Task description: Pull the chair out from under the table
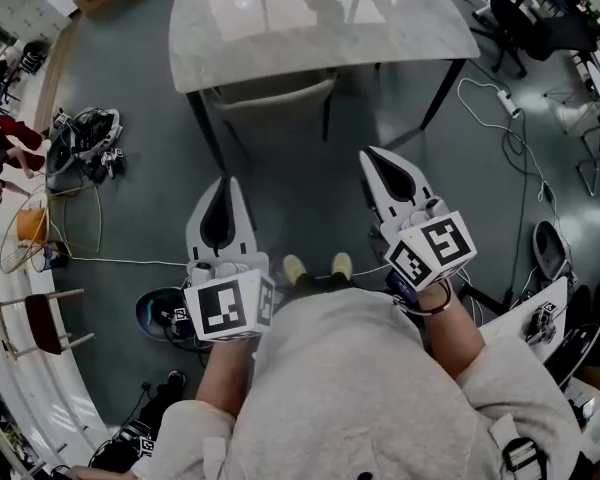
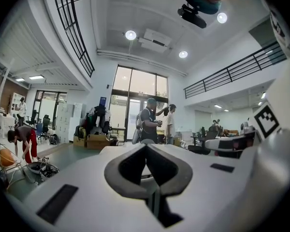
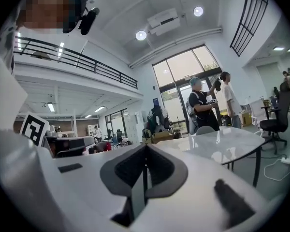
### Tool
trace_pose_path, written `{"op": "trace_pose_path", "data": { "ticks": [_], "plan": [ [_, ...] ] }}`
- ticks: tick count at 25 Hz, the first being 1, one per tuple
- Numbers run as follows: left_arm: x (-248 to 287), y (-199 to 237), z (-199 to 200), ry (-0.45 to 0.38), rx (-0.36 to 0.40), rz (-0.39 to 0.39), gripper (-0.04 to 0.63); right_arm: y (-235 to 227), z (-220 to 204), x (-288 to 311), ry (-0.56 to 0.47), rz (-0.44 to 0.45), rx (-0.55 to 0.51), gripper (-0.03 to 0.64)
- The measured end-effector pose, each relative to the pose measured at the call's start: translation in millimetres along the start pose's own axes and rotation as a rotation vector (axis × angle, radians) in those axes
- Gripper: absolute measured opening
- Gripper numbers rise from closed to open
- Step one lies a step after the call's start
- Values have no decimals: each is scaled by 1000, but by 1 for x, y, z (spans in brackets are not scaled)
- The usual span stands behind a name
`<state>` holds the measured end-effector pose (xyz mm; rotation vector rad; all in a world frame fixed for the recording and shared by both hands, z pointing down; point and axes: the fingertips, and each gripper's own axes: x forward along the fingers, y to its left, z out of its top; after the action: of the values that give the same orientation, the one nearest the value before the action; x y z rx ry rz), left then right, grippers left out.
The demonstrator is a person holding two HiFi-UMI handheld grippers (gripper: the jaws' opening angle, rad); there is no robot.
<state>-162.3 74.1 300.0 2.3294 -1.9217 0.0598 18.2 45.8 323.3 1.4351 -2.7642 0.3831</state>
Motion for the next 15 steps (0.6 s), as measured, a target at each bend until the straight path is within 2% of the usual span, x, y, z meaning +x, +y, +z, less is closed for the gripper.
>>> {"op": "trace_pose_path", "data": {
  "ticks": [6, 12, 15],
  "plan": [
    [-9, 26, 1, 13, -15, 26, 15, 29, -5, 14, 46, 44, 7, 27],
    [-13, 40, 1, 9, -6, 11, 15, 54, -3, 22, 1, 106, 88, 28],
    [-16, 47, 1, 2, 3, 11, 15, 59, -2, 24, -10, 102, 112, 28]
  ]
}}
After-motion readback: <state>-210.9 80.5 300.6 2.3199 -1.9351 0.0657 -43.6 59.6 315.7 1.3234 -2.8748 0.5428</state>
